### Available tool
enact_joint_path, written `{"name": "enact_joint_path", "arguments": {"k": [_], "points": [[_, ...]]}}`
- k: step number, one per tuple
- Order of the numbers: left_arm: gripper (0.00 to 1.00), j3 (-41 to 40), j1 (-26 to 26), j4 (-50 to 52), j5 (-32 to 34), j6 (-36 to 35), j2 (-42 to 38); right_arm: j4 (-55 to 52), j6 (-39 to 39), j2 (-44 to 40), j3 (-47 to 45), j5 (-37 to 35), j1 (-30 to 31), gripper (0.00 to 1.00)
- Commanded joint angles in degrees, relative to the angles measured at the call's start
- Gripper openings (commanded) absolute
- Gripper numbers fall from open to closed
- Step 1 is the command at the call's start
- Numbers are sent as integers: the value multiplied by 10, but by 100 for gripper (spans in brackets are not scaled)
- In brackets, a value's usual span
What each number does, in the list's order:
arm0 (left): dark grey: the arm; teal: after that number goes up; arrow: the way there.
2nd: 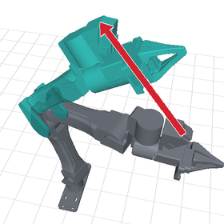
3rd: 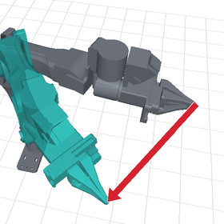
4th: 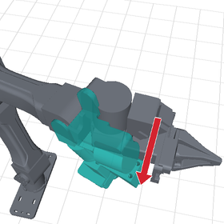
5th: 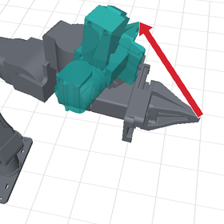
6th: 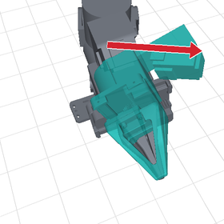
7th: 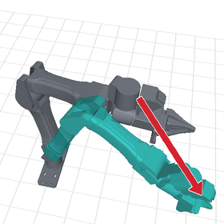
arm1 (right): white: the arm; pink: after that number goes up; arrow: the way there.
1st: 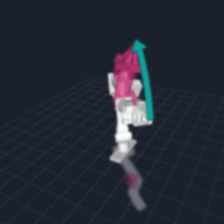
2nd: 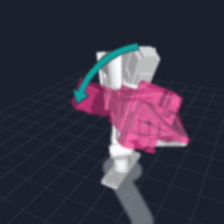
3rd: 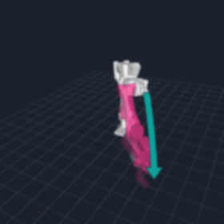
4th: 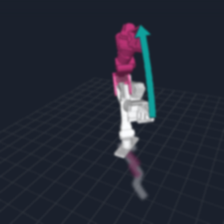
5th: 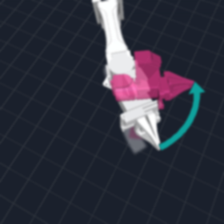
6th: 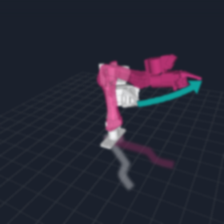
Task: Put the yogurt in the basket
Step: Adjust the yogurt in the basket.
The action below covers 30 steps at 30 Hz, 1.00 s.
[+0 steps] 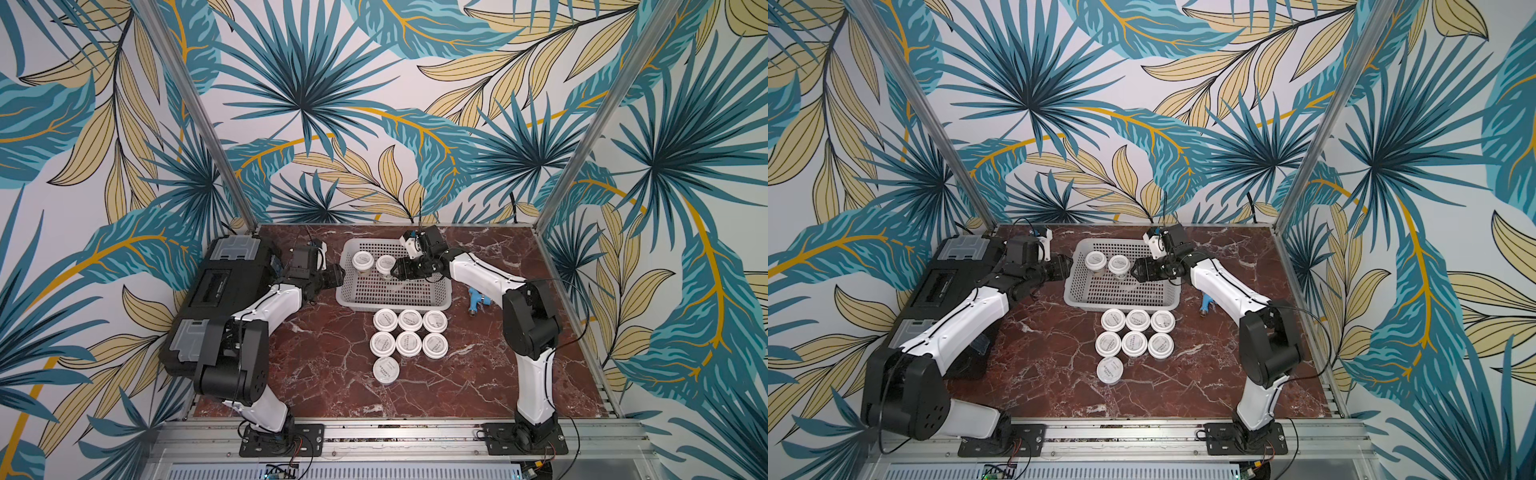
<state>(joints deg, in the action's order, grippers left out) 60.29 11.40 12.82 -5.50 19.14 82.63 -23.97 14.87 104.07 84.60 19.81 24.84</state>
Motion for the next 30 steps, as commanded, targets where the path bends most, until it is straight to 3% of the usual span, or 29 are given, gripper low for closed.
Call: {"name": "enact_joint_path", "arguments": {"k": [1,6,30], "points": [[59,-32,-23,-45,-34,10,9,12,9,30,23,-2,15,70],[59,-48,-48,-69,-62,17,26,13,9,72,46,-18,19,66],[59,-36,-47,-89,-117,15,120,44,38,190,125,-25,21,53]]}}
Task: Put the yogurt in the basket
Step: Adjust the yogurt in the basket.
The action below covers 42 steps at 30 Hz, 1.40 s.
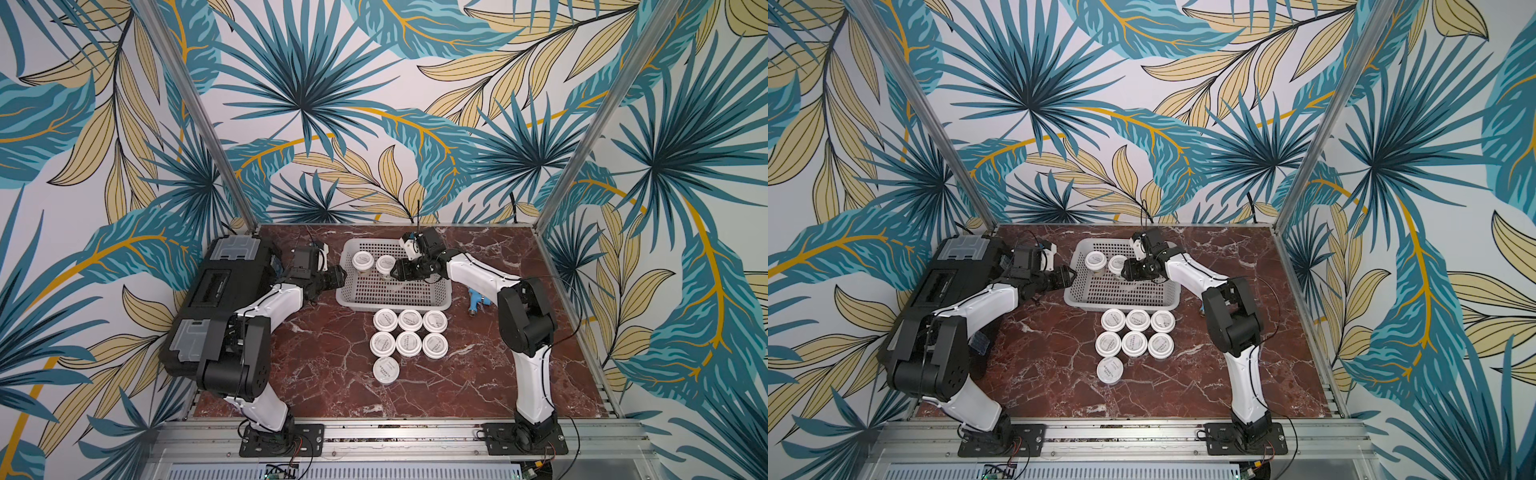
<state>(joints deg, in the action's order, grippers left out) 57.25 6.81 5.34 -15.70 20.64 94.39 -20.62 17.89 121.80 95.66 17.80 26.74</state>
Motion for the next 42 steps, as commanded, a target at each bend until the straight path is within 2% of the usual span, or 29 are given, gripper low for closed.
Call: {"name": "enact_joint_path", "arguments": {"k": [1,21,42], "points": [[59,-7,-1,-15,-17,1,2,13,9,14,15,-5,2,53],[59,2,19,-7,-21,0,6,21,18,42,34,4,2,45],[59,10,34,2,-16,-2,7,23,21,66,50,8,3,44]]}}
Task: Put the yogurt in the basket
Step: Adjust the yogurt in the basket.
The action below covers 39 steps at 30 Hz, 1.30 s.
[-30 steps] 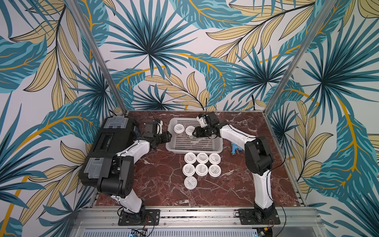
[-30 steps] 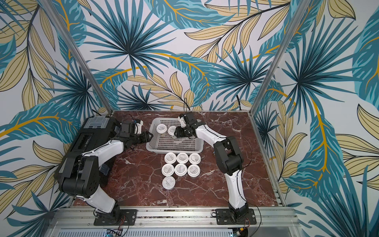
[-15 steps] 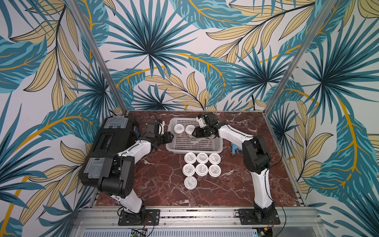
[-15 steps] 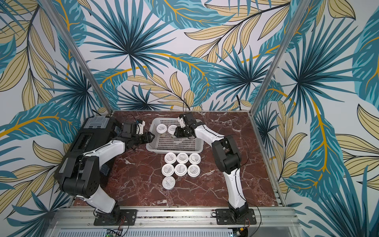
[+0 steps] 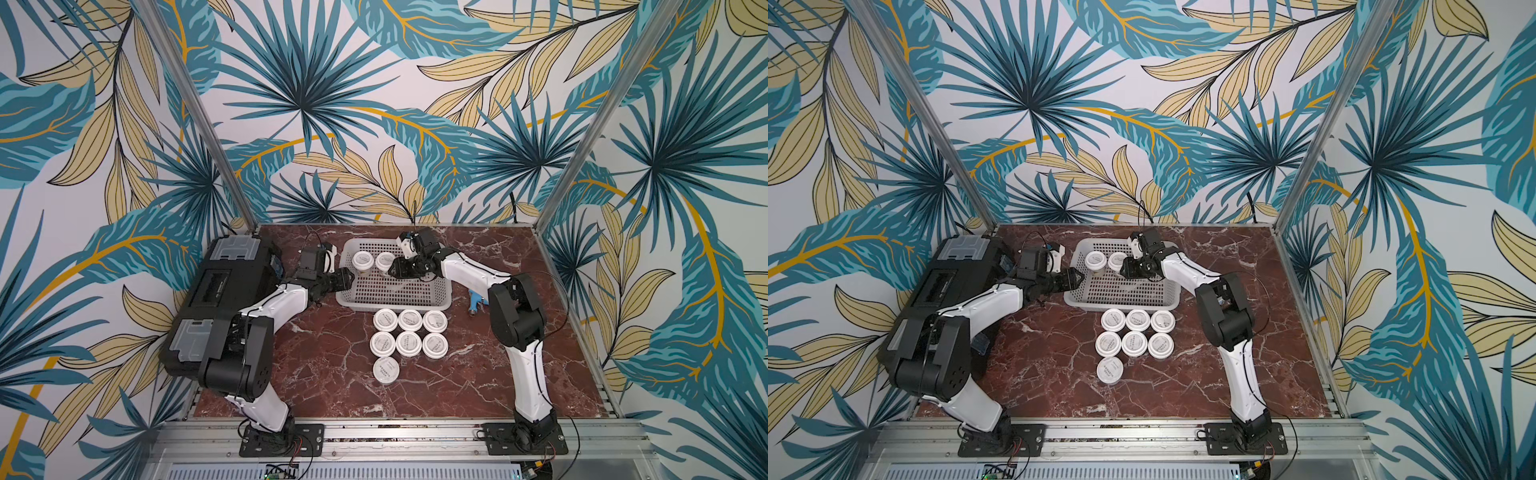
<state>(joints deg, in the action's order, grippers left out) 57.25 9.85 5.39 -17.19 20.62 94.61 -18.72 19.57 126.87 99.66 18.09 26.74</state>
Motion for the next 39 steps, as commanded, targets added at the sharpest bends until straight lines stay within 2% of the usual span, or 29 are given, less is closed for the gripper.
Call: {"name": "enact_joint_path", "arguments": {"k": [1,14,21,39], "points": [[59,10,3,1,-1,-2,4,5,4,16,10,6,3,44],[59,10,4,3,3,-3,1,8,4,6,-2,15,3,44],[59,10,5,2,2,-3,1,41,4,-51,-68,-1,3,52],[59,9,5,9,8,-11,-2,118,32,-65,-69,-27,2,66]]}}
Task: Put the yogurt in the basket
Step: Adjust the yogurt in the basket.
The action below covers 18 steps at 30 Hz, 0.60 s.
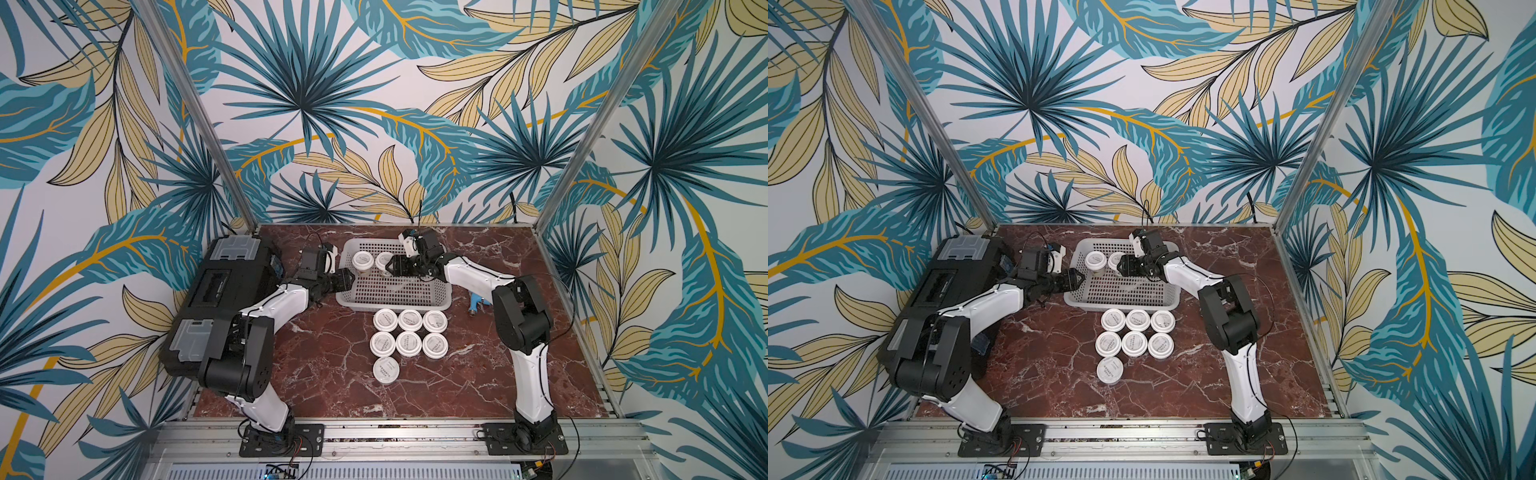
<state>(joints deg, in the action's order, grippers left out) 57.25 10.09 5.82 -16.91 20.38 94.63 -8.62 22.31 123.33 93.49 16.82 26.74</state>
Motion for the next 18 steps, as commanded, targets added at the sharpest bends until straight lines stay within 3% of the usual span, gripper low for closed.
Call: {"name": "enact_joint_path", "arguments": {"k": [1,18], "points": [[59,10,3,5,5,-9,-2,17,4,-29,-7,-17,2,66],[59,12,3,5,4,-7,2,25,26,3,33,24,1,67]]}}
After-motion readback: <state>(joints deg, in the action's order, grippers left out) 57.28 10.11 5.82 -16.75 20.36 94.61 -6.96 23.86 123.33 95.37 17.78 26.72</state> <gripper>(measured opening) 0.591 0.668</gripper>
